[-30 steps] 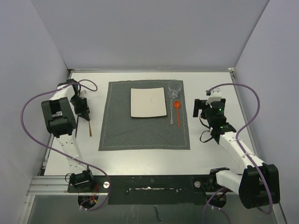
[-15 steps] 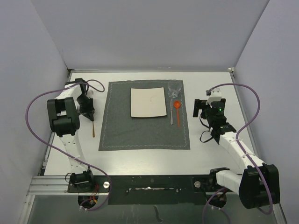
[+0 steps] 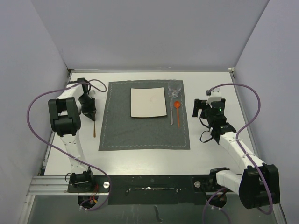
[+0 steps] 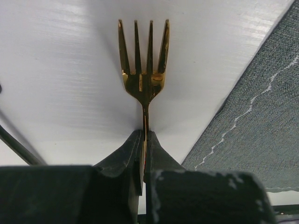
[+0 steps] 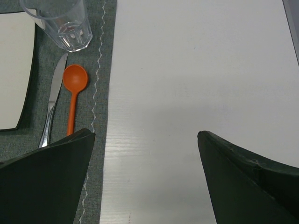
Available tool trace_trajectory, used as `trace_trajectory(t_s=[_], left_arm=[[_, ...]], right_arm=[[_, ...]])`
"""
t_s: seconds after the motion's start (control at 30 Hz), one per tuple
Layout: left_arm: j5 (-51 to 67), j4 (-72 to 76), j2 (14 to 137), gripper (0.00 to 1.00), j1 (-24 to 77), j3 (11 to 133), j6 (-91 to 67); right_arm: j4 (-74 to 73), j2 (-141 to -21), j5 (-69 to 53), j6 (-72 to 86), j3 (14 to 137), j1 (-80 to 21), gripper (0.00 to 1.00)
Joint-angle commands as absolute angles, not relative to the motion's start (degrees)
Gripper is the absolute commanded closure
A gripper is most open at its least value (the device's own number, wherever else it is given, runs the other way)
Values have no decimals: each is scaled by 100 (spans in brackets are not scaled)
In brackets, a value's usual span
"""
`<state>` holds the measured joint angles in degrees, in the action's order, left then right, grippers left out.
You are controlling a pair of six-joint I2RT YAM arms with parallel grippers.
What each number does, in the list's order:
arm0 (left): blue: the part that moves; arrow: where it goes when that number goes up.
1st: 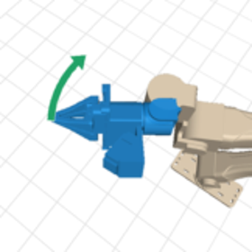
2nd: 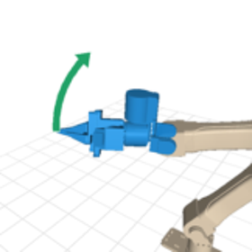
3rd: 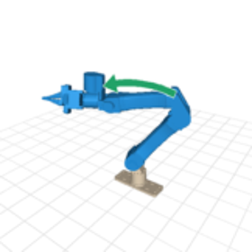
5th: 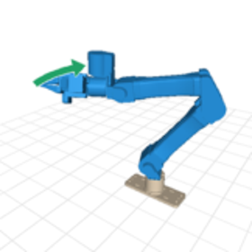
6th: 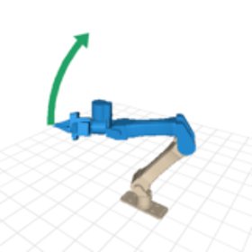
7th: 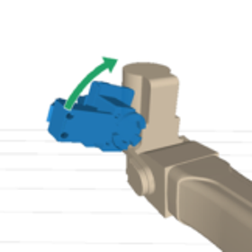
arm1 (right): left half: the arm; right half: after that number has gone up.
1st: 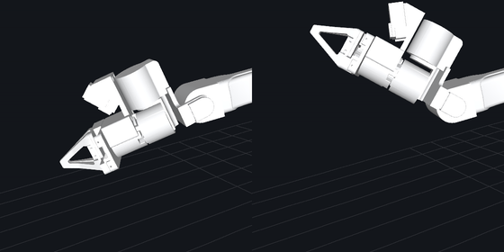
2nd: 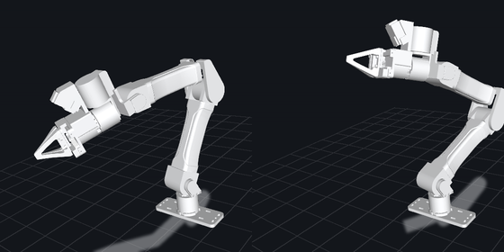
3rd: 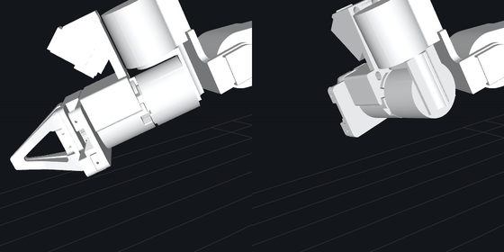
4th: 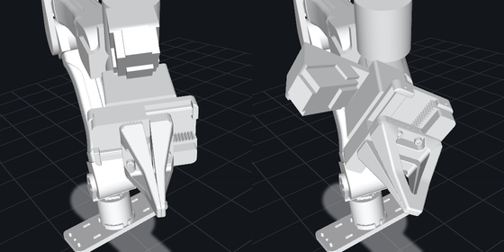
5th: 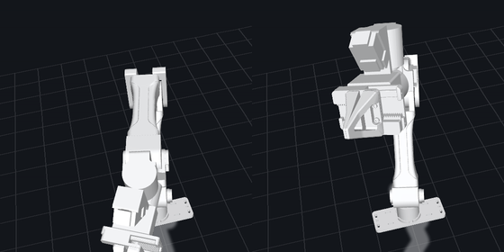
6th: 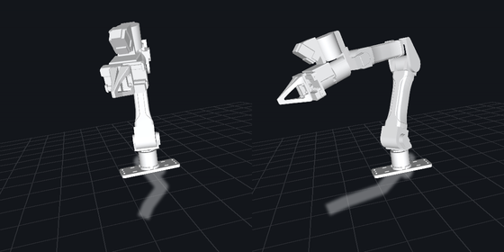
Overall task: Set the dinner table for one person
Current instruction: Pick up the fork at the center of the board.
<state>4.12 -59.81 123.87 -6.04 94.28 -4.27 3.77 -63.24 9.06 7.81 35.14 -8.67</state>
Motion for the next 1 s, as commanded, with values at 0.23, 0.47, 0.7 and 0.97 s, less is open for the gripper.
trace_trajectory(t_s=[0.23,0.47,0.7,0.97], left_arm=[[400,-6196,11596,100,-563,9845,-439],[430,-6277,11432,100,-507,9941,-438],[439,-6386,11339,100,-305,10133,-510],[311,-6490,11480,100,118,10362,-713]], right_arm=[[615,-6082,774,903,3718,-896,2],[646,-6108,711,923,3742,-903,2],[668,-6126,670,940,3761,-911,2],[610,-6097,676,929,3762,-929,2]])
